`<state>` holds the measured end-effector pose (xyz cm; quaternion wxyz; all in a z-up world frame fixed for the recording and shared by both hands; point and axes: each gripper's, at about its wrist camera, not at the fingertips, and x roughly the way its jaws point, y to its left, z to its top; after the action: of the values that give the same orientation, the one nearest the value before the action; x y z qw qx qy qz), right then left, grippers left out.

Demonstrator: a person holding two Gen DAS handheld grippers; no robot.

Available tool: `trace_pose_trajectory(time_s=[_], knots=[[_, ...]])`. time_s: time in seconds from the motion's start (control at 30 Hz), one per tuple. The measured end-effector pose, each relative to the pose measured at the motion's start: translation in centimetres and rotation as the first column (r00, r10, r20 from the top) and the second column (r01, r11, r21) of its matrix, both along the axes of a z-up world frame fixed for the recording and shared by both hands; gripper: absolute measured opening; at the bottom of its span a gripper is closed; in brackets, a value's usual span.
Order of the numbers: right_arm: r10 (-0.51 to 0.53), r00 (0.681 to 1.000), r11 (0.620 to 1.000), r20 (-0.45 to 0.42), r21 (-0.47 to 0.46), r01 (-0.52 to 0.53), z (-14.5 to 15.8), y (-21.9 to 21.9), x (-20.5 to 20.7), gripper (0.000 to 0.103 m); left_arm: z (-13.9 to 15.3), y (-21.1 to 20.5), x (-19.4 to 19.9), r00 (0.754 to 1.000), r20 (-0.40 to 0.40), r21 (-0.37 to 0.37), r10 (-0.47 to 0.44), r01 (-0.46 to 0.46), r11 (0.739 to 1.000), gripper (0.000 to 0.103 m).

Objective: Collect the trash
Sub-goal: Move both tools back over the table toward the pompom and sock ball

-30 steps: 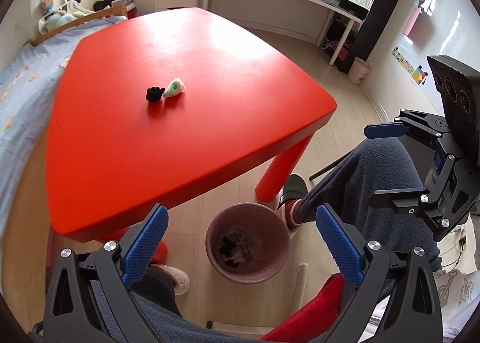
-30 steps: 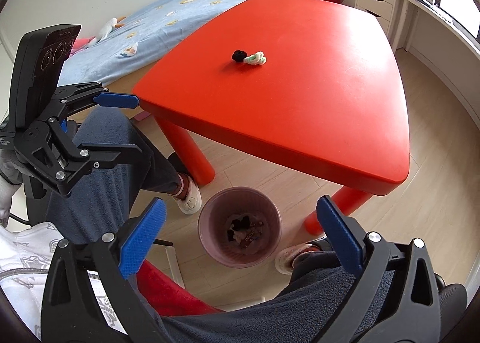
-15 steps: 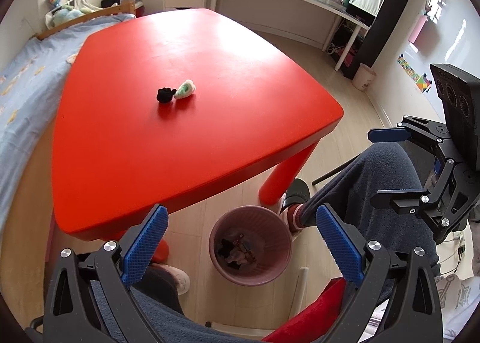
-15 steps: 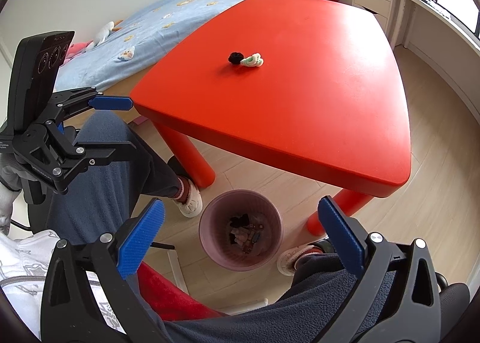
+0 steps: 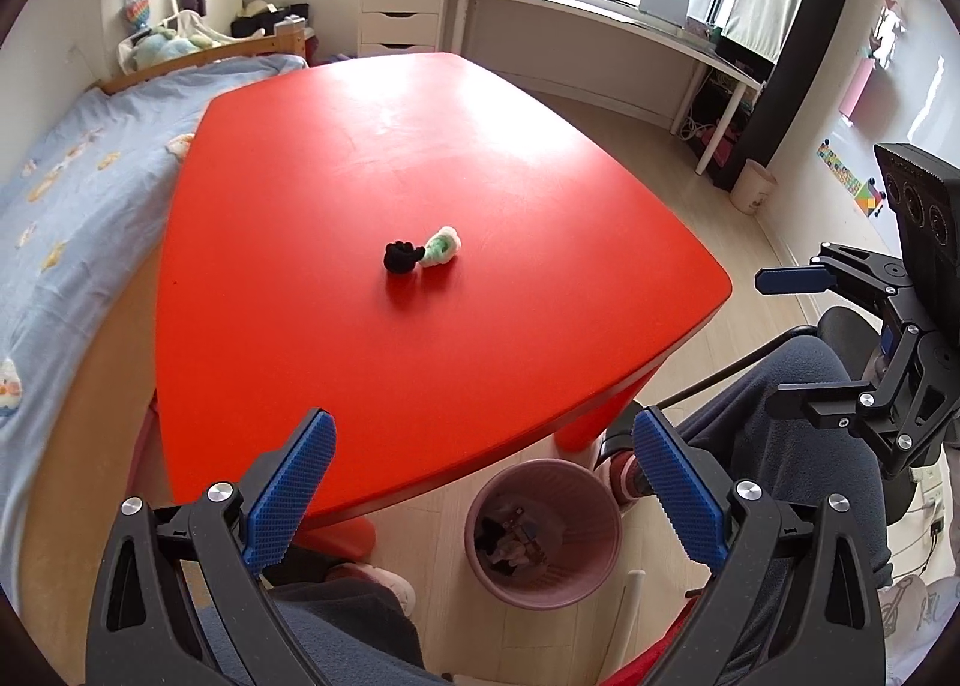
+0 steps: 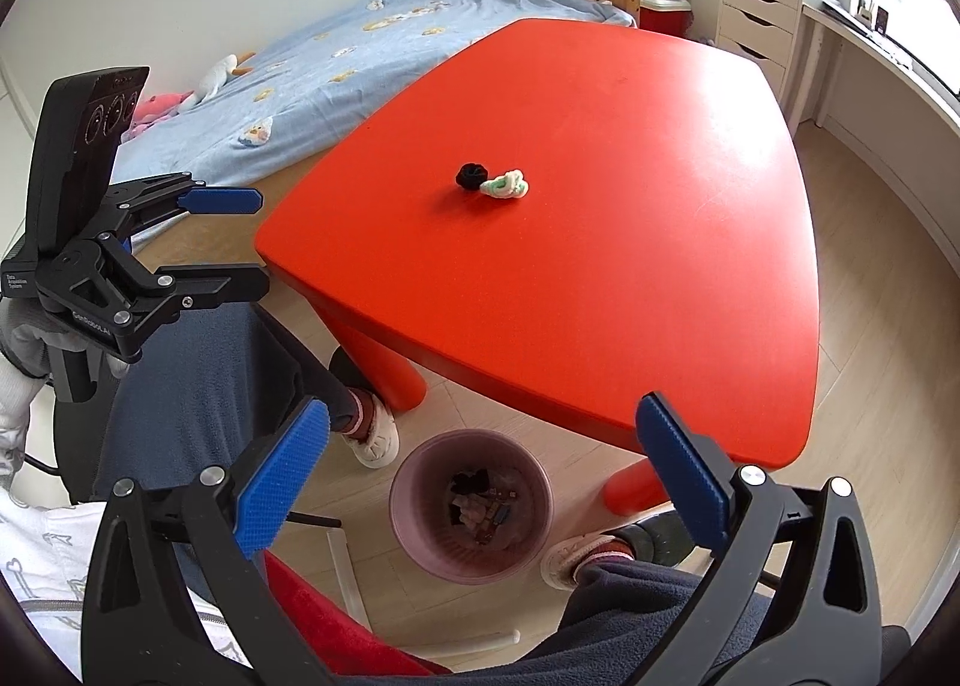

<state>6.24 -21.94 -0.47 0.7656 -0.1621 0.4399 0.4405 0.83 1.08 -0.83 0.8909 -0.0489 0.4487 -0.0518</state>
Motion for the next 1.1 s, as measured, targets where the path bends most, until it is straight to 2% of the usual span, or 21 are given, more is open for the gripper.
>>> trace_pose_trajectory(time_s=[0.47, 0.8, 1.1], knots=[[0.042, 0.998, 0.999, 0.043, -0.014, -0.041, 0.1, 5.1, 5.4, 0.100, -0.7, 3.3, 5.0, 1.000, -0.019, 0.040, 0.022, -0.021, 0.999, 0.095], [0.061, 0.998, 0.996, 0.035, -0.060, -0.059, -2.3, 9.2, 9.4, 0.100, -3.0, 4.8, 8.5, 0.997, -0.065, 0.050, 0.035, -0.031, 0.998, 0.095], [0.060, 0.998, 0.994, 0.014, -0.090, -0.058, -4.4, 10.9, 11.9, 0.100, -5.3, 5.1, 10.7, 0.995, -0.094, 0.061, 0.025, -0.019, 0.998, 0.095]])
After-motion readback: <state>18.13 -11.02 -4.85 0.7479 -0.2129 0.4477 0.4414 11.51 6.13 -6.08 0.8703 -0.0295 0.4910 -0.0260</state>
